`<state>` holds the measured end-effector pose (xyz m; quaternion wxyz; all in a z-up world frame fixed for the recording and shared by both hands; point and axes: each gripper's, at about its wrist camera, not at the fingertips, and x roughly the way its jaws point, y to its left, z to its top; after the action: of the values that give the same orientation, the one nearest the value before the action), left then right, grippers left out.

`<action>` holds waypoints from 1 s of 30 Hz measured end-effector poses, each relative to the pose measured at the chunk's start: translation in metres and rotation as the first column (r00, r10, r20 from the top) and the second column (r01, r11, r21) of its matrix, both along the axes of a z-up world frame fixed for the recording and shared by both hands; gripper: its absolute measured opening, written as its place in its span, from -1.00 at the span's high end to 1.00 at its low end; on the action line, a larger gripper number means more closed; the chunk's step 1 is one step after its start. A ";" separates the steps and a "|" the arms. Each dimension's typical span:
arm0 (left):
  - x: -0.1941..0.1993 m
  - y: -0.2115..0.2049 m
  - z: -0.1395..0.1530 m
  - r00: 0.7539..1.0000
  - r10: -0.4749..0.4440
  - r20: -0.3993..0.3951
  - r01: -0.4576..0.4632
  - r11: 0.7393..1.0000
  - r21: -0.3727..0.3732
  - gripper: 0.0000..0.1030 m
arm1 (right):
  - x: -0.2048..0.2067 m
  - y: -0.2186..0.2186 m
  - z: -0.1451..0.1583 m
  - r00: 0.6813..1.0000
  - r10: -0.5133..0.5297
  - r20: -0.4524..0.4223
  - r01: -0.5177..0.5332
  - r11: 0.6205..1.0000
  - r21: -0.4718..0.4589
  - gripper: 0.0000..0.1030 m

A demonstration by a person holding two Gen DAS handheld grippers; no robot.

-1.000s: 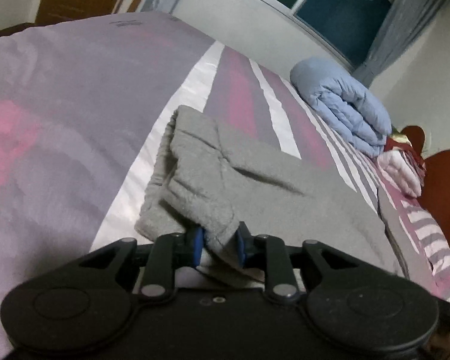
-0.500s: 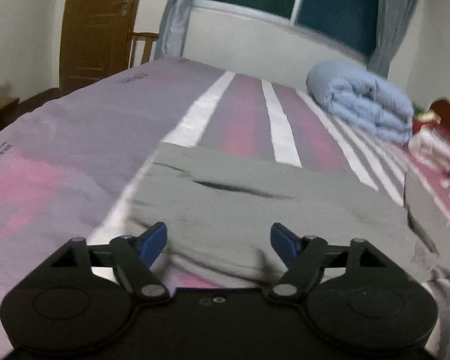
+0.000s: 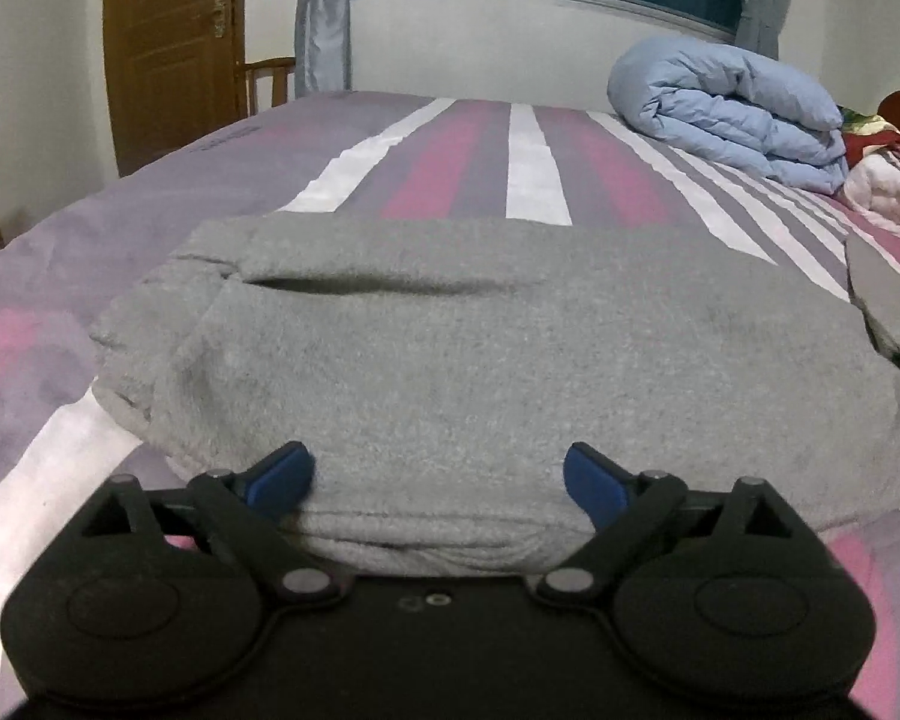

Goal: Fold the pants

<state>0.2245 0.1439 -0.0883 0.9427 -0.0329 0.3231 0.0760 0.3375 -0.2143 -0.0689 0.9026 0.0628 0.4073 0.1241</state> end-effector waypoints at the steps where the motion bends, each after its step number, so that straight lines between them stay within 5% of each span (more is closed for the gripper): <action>1: -0.001 0.001 -0.001 1.000 -0.004 0.003 0.004 1.000 -0.004 -0.68 | -0.007 -0.004 0.000 1.000 0.003 0.013 -0.003 1.000 0.005 0.90; 6: -0.001 0.001 -0.001 1.000 -0.003 0.014 0.003 1.000 -0.016 -0.70 | -0.057 -0.047 -0.001 0.994 -0.046 0.099 0.043 0.998 0.036 0.90; 13: -0.001 0.003 -0.003 1.000 -0.004 0.020 0.004 1.000 -0.020 -0.69 | -0.095 -0.087 -0.027 0.996 -0.079 0.031 0.074 0.987 0.141 0.84; 15: -0.001 0.004 -0.003 1.000 -0.004 0.022 0.004 1.000 -0.021 -0.69 | -0.099 -0.095 -0.013 0.991 -0.099 0.085 0.082 0.979 0.186 0.67; 17: -0.001 0.005 -0.003 1.000 -0.006 0.023 0.006 1.000 -0.025 -0.69 | -0.097 -0.104 0.000 0.979 -0.143 0.144 0.117 0.977 0.177 -0.02; 19: -0.001 0.005 -0.003 1.000 -0.006 0.024 0.007 1.000 -0.025 -0.69 | -0.087 -0.122 0.005 0.969 -0.201 0.142 0.164 0.959 0.232 -0.21; 23: -0.001 0.005 -0.004 1.000 -0.006 0.026 0.007 1.000 -0.027 -0.71 | -0.061 -0.155 0.003 0.950 -0.287 0.127 0.236 0.920 0.314 -0.19; 26: 0.000 0.005 -0.005 1.000 -0.006 0.026 0.006 1.000 -0.024 -0.74 | -0.040 -0.173 0.000 0.947 -0.308 0.096 0.258 0.902 0.347 0.26; 30: 0.002 0.003 -0.005 1.000 -0.004 0.023 0.005 1.000 -0.018 -0.78 | -0.016 -0.183 0.000 0.949 -0.304 0.087 0.254 0.897 0.363 0.31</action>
<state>0.2265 0.1473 -0.0932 0.9462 -0.0415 0.3132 0.0706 0.3215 -0.3971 -0.0688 0.9124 0.2697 0.3005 0.0671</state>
